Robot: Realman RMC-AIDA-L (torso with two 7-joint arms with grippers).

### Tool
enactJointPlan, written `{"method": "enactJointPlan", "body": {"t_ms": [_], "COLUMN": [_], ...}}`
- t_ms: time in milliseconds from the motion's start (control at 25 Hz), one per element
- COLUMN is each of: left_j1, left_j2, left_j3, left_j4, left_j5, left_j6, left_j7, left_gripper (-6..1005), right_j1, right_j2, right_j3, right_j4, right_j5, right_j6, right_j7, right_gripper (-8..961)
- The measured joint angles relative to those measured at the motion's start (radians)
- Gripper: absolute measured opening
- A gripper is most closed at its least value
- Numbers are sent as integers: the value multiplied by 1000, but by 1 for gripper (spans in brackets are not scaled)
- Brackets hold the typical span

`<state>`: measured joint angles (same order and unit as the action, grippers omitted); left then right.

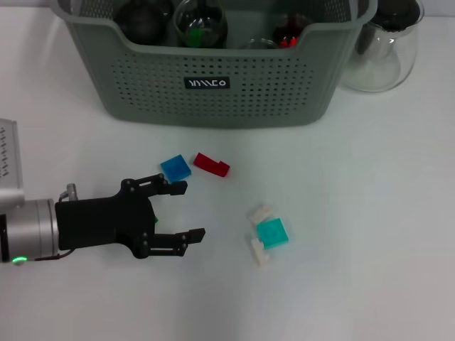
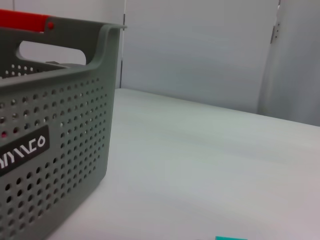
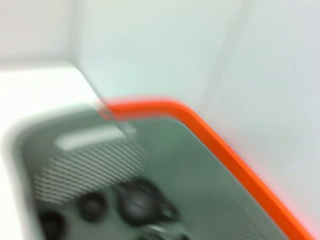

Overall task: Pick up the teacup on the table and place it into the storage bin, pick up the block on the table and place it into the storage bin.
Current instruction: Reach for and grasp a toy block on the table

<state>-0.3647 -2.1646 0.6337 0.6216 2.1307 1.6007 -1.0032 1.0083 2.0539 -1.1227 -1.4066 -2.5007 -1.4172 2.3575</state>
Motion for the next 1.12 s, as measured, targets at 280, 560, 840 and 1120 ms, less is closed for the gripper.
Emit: {"method": "enactJointPlan", "body": {"t_ms": [280, 560, 840, 1120], "left_j1": [0, 1, 2, 4], "left_j2": [0, 0, -1, -2], "left_j3": [0, 0, 0, 0], "left_j4": [0, 1, 0, -2], "left_j5": [1, 3, 5, 1], "left_j6": [2, -1, -9, -11], "left_j7": [0, 0, 0, 0], "left_gripper": [859, 859, 859, 859], "right_j1": [-144, -242, -223, -178], "right_j2": [-46, 7, 37, 42], "right_j3": [93, 29, -57, -157], "right_j4": [-107, -44, 180, 318], "right_j5": [419, 339, 167, 56], "right_j6": [-340, -522, -491, -349], "right_j7": [-126, -262, -318, -304], "right_gripper": [764, 759, 749, 749]}}
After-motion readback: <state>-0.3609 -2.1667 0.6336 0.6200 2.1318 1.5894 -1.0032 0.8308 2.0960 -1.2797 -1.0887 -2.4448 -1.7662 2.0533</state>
